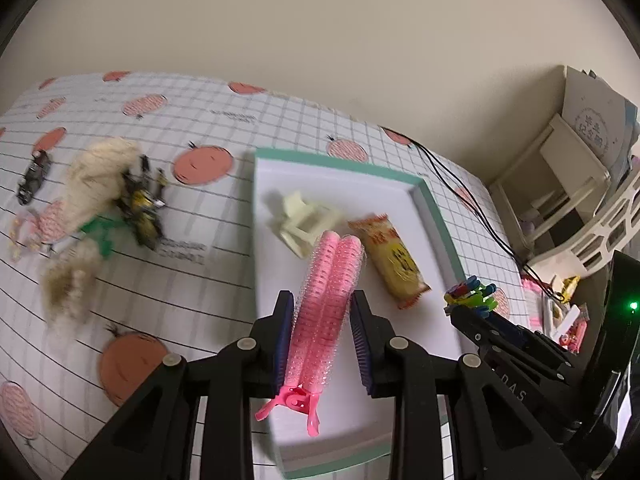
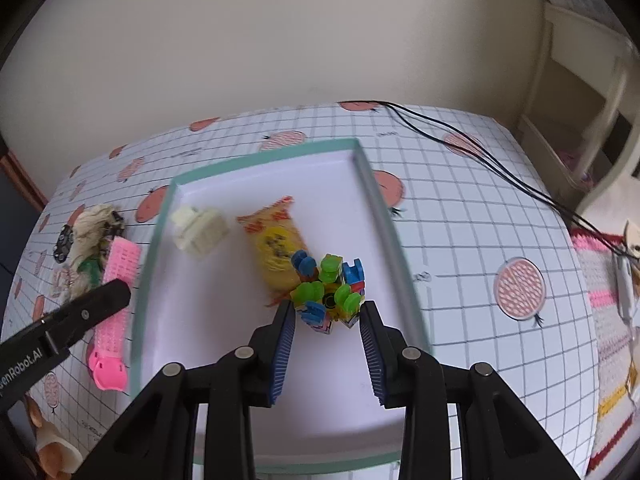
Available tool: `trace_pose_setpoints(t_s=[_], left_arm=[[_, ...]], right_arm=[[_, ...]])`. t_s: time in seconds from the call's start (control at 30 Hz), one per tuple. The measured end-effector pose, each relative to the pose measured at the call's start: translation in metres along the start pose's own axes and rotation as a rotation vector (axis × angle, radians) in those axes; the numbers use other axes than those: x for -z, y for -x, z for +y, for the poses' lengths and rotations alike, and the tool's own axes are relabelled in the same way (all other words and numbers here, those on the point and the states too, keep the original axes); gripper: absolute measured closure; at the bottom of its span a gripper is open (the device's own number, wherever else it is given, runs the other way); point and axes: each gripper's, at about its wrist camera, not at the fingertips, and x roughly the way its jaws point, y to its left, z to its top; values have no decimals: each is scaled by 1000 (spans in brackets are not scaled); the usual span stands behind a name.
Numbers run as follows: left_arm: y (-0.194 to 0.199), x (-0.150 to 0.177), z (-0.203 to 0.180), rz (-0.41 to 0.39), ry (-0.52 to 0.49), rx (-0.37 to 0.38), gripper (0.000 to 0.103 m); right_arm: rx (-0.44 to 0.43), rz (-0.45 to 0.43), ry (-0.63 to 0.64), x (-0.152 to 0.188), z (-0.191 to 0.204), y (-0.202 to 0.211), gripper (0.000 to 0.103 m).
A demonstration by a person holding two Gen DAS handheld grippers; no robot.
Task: Organize objects
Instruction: 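Carry the pink roller clip with the left tool while the right tool carries the block toy to the tray, then open the right tool to drop the block toy while the left tool lowers the pink roller into the tray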
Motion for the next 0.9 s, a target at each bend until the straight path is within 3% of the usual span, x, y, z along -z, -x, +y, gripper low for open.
trace_pose_setpoints(t_s=[0.2,0.53,0.9], left_arm=[[-15,8,-9,42,3,13,73],[-33,18,-2,108,33,-7,73],[-40,21,-4,134,27,-25,72]], right_arm=[[5,26,-49,3,-13,-4,67],[11,113,22,12,8,-25,67],[8,114,28,12,12,-25,67]])
